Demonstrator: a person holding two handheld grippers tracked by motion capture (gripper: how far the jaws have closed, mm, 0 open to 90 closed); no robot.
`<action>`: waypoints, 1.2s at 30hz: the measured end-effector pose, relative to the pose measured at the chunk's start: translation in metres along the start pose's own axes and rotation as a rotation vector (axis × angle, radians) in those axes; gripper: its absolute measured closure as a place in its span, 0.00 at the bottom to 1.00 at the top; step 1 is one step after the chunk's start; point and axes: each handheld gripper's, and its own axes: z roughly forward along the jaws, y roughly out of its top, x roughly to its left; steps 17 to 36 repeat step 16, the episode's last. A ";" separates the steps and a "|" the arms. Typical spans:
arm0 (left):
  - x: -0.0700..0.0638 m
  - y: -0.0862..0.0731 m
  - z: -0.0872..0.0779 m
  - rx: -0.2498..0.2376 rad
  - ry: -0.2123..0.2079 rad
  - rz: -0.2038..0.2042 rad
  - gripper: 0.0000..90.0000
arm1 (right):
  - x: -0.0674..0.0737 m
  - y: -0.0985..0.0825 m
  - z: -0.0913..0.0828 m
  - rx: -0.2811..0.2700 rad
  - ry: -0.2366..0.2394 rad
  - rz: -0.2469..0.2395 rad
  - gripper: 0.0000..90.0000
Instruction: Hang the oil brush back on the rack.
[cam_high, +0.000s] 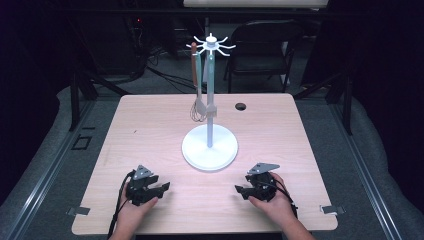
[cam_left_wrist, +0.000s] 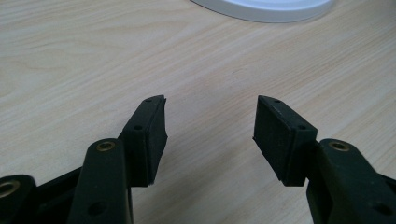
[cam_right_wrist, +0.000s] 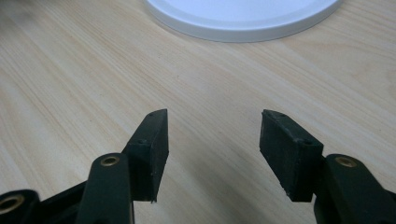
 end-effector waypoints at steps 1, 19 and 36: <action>0.000 0.000 0.000 0.002 0.000 0.001 0.49 | 0.000 0.000 0.000 0.002 0.000 0.000 0.47; 0.006 0.000 -0.003 -0.009 0.002 -0.021 0.47 | -0.001 0.000 -0.001 -0.006 -0.009 -0.005 0.46; 0.006 0.000 -0.003 -0.009 0.002 -0.021 0.47 | -0.001 0.000 -0.001 -0.006 -0.009 -0.005 0.46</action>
